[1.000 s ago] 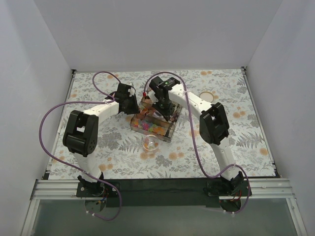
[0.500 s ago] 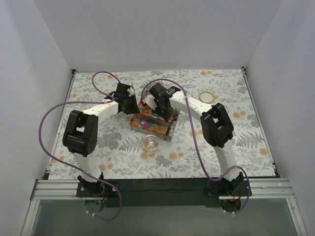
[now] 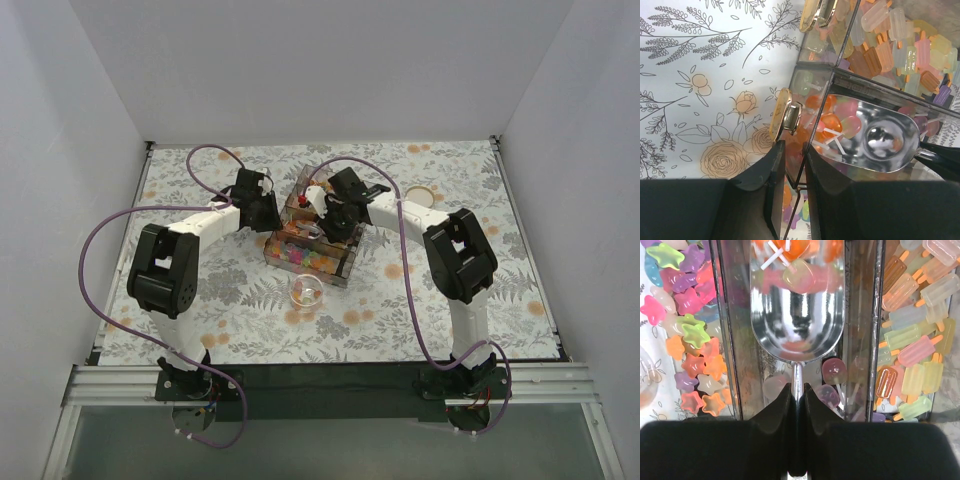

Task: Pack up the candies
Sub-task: Scoop the fake candies from the storage box.

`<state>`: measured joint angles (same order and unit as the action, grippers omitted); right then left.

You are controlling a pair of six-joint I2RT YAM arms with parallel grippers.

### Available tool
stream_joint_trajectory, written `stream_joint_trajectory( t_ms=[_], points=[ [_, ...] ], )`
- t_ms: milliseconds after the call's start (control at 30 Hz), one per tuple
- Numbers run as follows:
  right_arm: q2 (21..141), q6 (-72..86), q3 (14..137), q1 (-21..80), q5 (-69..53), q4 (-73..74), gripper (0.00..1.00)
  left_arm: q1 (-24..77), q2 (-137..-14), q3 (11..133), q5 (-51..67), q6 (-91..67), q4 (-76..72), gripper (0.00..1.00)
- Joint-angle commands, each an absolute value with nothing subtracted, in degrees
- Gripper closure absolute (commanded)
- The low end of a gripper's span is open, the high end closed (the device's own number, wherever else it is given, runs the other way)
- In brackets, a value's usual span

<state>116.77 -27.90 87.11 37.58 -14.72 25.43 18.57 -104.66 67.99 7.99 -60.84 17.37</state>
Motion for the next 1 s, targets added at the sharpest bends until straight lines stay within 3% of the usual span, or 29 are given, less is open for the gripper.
stream_joint_trajectory(
  t_ms=[0,533,800,967],
  points=[
    [117.0,-26.7,91.3,38.8,-21.8,13.9,0.99,19.8,-106.3,68.7,14.2,-61.3,17.2,1.00],
    [112.9,-40.2,88.9,40.9,-21.3,25.4,0.99,19.7,-108.5,72.0,11.1,-60.4,20.5,1.00],
    [118.7,-35.6,93.2,41.4,-27.8,20.1,0.99,19.7,-108.5,72.2,13.7,-60.4,20.6,1.00],
    [114.4,-36.3,86.3,43.6,-26.3,13.9,0.99,19.7,-108.9,72.2,13.1,-60.8,20.6,1.00]
  ],
)
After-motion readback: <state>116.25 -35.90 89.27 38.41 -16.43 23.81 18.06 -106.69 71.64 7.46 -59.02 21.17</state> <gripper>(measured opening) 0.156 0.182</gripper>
